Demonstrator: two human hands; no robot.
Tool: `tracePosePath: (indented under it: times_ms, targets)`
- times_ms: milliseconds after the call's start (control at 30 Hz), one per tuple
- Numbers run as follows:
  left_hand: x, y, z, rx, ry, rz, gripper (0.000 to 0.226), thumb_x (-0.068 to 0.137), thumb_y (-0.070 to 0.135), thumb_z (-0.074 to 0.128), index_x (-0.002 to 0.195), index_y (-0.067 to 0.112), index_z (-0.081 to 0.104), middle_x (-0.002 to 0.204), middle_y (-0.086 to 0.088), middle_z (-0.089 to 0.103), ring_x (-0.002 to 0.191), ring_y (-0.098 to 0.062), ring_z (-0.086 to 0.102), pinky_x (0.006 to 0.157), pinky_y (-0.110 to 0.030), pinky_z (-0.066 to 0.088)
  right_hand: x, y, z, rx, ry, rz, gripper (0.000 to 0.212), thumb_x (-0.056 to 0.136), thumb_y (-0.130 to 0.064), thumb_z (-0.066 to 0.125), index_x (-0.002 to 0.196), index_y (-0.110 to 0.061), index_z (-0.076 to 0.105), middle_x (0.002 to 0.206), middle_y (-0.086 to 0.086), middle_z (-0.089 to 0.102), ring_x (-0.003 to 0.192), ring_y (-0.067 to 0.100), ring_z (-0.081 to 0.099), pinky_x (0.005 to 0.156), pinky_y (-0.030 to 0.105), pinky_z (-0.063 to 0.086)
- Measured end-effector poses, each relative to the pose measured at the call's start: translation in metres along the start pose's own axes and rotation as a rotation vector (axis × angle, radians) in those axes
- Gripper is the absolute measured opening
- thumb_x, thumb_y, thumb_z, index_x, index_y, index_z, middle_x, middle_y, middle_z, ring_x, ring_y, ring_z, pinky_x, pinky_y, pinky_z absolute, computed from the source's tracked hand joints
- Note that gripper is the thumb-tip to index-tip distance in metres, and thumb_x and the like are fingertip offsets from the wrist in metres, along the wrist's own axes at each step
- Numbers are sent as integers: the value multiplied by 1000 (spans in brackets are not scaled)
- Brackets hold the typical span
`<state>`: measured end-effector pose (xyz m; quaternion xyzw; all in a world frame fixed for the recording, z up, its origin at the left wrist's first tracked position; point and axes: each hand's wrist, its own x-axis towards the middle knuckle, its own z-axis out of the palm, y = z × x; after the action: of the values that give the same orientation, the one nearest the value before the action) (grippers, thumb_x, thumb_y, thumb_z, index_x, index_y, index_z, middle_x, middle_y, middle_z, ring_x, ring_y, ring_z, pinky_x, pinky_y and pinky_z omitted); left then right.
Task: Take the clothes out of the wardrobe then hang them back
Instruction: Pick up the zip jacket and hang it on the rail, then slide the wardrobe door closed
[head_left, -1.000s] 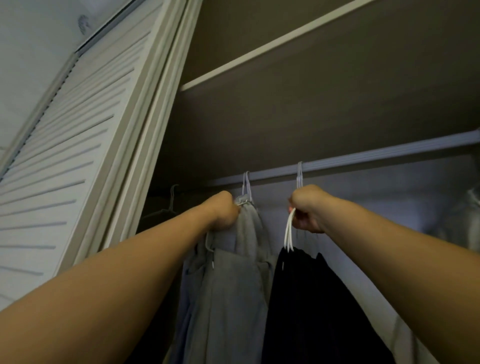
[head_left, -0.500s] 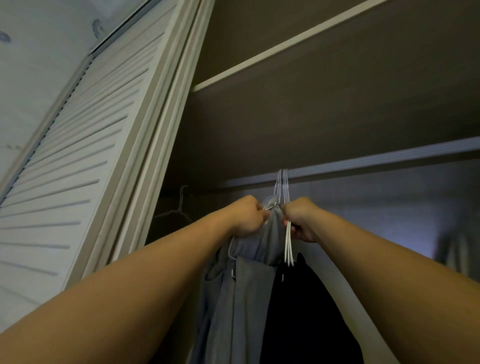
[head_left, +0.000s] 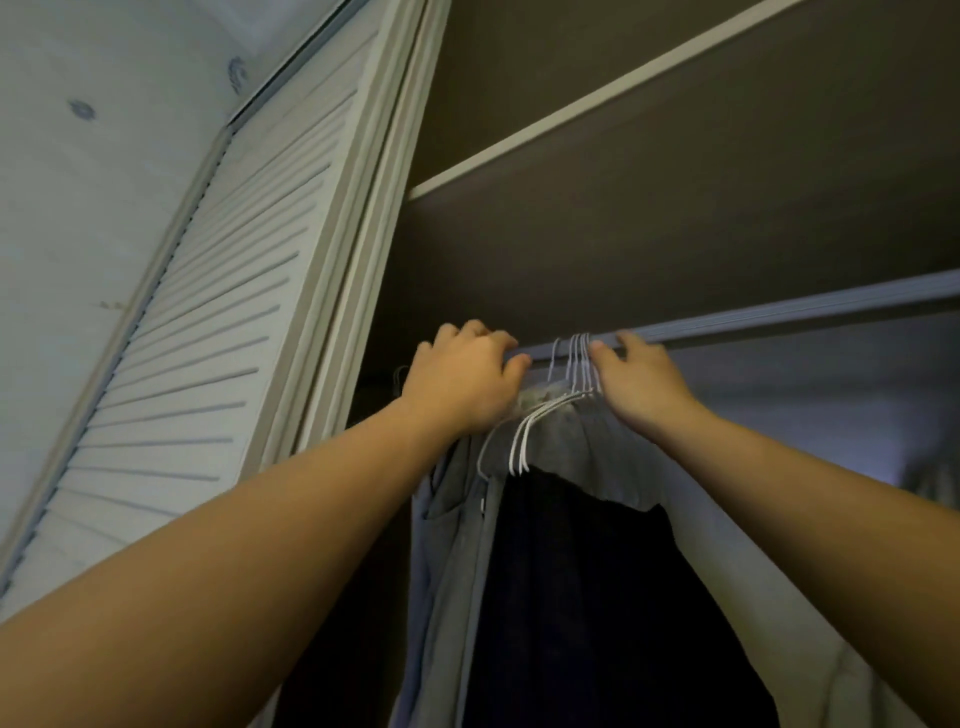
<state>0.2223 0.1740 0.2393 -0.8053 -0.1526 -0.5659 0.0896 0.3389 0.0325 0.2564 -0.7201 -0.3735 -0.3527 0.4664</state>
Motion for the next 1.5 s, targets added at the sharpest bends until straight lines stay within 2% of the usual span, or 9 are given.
tracePosePath:
  times_ms: [233, 400, 567, 700, 900, 1000, 1167, 1400, 1500]
  targets:
    - [-38, -51, -73, 116, 391, 187, 50, 96, 50, 35, 137, 29, 54, 141, 2, 50, 136, -22, 36, 107, -44, 32, -53, -57, -2, -141, 124, -387, 58, 99, -48, 40, 152, -29, 25, 157, 0, 24, 145, 25, 17, 114, 55, 20]
    - [-68, -124, -95, 15, 543, 114, 44, 99, 42, 37, 137, 27, 52, 145, 1, 47, 138, -22, 33, 107, -45, 31, -106, -111, 22, -189, -50, -619, 59, 100, -50, 36, 153, -37, 16, 161, -9, 13, 149, 15, 3, 118, 56, 5]
    - [-111, -220, -79, 30, 393, -18, 49, 99, 44, 33, 145, 29, 41, 155, -1, 38, 144, -26, 28, 113, -50, 28, -158, -164, 76, -341, -187, -768, 63, 99, -55, 29, 154, -38, 2, 163, -8, -2, 149, 16, -12, 117, 59, -6]
    - [-152, -286, -54, -43, 188, -95, 61, 96, 58, 25, 150, 30, 34, 160, -4, 29, 148, -29, 20, 119, -50, 21, -194, -201, 130, -440, -178, -808, 65, 99, -55, 29, 154, -35, -1, 164, -6, -4, 149, 20, -14, 115, 63, -9]
    - [-200, -362, 5, -122, -124, -120, 80, 88, 81, 4, 156, 38, 8, 166, 3, 8, 153, -18, 1, 122, -49, 14, -235, -223, 206, -548, -281, -758, 68, 100, -48, 33, 156, -30, -1, 164, -2, -9, 149, 25, -17, 112, 64, -14]
    - [-215, -376, 22, -222, -160, -150, 79, 86, 83, 10, 155, 44, 5, 166, 5, 4, 153, -19, 0, 123, -48, 11, -243, -211, 234, -625, -295, -677, 69, 100, -48, 35, 156, -28, 1, 164, 2, -7, 149, 29, -13, 112, 64, -15]
    - [-225, -368, 38, -418, -115, -196, 68, 97, 61, 38, 154, 48, 3, 166, 6, -3, 152, -20, 1, 123, -43, 10, -247, -189, 252, -866, -267, -691, 71, 88, -51, 54, 149, -17, 40, 156, 11, 33, 146, 35, 23, 113, 68, 0]
    - [-228, -353, 57, -434, -77, -252, 77, 87, 75, 20, 152, 47, -11, 165, 8, -14, 152, -21, -11, 123, -47, 3, -250, -187, 251, -1041, -217, -684, 80, 93, -62, 36, 156, -18, 15, 164, 5, 6, 151, 30, -1, 108, 71, -8]
    - [-229, -348, 55, -424, -99, -255, 80, 85, 79, 19, 150, 49, -16, 164, 8, -17, 151, -21, -13, 123, -46, 1, -251, -186, 247, -1050, -198, -685, 82, 92, -63, 38, 156, -17, 18, 164, 5, 9, 151, 30, 2, 108, 72, -6]
